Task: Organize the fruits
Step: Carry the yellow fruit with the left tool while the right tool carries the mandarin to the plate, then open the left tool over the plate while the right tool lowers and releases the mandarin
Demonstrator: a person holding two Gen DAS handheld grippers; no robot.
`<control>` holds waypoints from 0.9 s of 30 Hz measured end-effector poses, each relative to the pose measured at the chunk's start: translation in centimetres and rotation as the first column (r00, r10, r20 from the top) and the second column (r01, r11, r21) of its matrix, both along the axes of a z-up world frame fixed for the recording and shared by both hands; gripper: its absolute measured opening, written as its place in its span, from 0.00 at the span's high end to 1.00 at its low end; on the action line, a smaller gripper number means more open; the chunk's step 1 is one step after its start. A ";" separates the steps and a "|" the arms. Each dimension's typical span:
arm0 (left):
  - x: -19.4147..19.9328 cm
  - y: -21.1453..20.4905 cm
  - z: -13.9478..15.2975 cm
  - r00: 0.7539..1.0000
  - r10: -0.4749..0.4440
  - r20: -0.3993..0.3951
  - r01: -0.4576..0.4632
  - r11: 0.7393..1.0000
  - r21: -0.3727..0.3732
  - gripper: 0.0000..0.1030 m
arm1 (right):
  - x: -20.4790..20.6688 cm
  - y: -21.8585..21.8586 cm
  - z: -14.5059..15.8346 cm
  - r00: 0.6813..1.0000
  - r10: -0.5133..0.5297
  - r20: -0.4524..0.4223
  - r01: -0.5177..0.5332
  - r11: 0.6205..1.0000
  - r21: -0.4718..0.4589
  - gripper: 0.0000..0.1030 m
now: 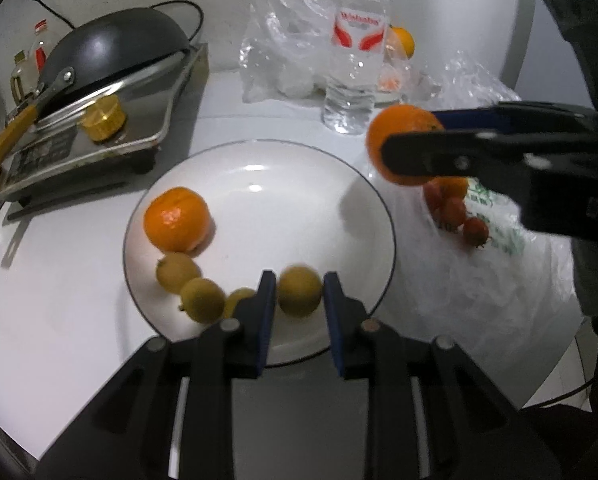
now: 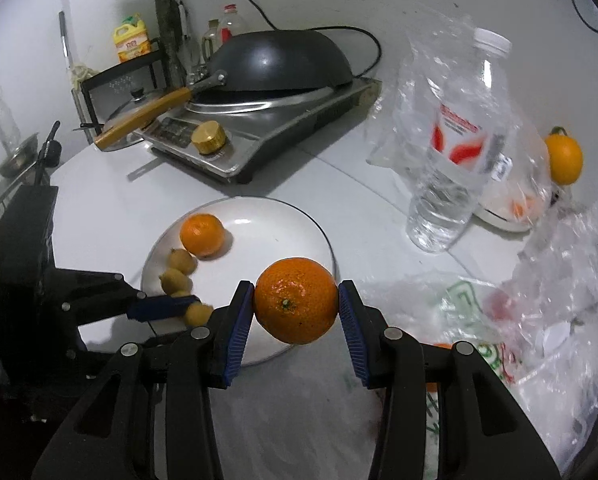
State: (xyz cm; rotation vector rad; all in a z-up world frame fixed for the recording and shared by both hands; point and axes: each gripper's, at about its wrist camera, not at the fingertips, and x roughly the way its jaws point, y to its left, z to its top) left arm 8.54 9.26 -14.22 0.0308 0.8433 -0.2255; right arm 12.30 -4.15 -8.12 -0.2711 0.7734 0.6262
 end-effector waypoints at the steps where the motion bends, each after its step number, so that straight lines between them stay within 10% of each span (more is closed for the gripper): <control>1: -0.1 0.2 0.2 1.000 0.004 0.010 -0.004 1.000 -0.001 0.75 | 0.0 0.4 -0.1 1.000 0.006 -0.001 -0.006 1.000 -0.003 0.56; 27: -1.9 7.7 1.1 0.983 0.142 0.115 -0.132 0.987 -0.091 0.74 | 1.7 7.4 -3.9 0.991 0.057 -0.117 -0.066 0.995 -0.071 0.56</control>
